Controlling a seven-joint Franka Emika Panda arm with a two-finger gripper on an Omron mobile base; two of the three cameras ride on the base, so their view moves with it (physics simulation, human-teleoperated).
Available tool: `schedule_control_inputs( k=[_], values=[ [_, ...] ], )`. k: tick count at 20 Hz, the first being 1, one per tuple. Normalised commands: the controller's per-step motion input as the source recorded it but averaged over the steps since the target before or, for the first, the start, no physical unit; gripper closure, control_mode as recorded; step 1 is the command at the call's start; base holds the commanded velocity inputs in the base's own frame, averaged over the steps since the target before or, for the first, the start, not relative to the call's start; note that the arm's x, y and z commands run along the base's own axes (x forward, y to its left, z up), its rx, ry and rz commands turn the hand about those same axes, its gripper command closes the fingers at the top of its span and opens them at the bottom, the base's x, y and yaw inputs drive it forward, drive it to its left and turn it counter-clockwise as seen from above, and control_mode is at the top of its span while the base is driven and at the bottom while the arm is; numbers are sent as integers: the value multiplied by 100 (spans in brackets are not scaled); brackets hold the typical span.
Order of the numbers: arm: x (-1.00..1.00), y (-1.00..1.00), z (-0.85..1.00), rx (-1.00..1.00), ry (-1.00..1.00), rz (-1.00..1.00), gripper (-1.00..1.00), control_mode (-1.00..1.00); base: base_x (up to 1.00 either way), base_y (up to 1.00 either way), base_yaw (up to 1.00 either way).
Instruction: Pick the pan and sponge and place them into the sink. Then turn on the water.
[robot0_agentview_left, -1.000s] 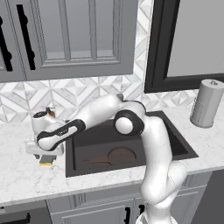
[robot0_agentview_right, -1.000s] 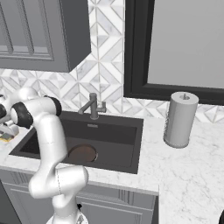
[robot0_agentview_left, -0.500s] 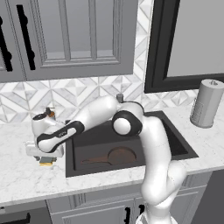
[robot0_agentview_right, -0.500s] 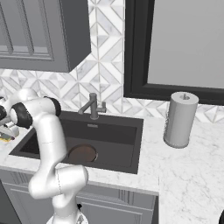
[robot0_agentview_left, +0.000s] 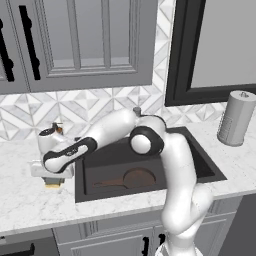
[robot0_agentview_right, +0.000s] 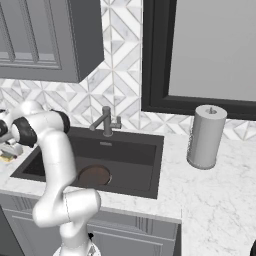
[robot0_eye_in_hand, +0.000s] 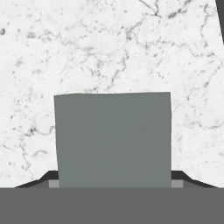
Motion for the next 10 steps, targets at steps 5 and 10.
schedule_control_inputs(
  k=[5,10],
  values=[
    [0,-91,37,7,-7,-1,100,-100,0,0,0],
    [0,-100,27,2,-2,-4,100,-100,0,0,0]
  ],
)
